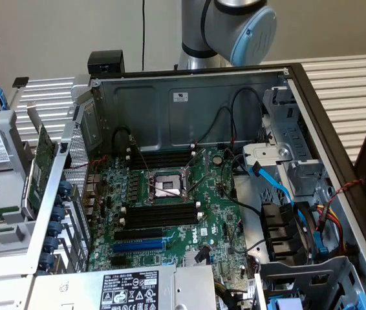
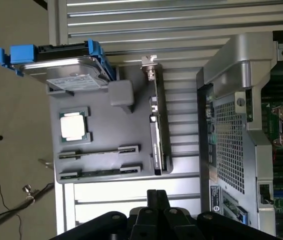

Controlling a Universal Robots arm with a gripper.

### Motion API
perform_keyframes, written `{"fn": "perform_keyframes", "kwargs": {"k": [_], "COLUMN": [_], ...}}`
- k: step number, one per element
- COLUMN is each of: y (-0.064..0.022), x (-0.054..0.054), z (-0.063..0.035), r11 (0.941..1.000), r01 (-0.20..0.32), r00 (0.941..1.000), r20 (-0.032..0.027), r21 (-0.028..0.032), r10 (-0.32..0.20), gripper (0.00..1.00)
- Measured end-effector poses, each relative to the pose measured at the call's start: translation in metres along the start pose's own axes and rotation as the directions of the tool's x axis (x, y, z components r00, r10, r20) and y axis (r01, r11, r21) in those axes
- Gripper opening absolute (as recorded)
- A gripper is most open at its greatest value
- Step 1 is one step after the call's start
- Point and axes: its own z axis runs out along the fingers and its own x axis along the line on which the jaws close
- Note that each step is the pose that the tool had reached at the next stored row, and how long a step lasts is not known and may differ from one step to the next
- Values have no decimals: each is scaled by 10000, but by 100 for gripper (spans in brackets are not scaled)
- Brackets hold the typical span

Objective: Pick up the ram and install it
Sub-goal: 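Reach for the ram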

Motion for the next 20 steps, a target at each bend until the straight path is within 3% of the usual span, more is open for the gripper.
{"fn": "perform_keyframes", "kwargs": {"k": [8, 14, 20], "y": [40, 222, 233], "x": [362, 497, 595], "z": [37, 78, 86], "r11": [10000, 10000, 10000], "r01": [1, 1, 11], "r00": [10000, 10000, 10000], "r20": [1, 1, -1], "r21": [-2, 3, 2], "r10": [-1, -1, -11], "gripper": [10, 10, 10]}}
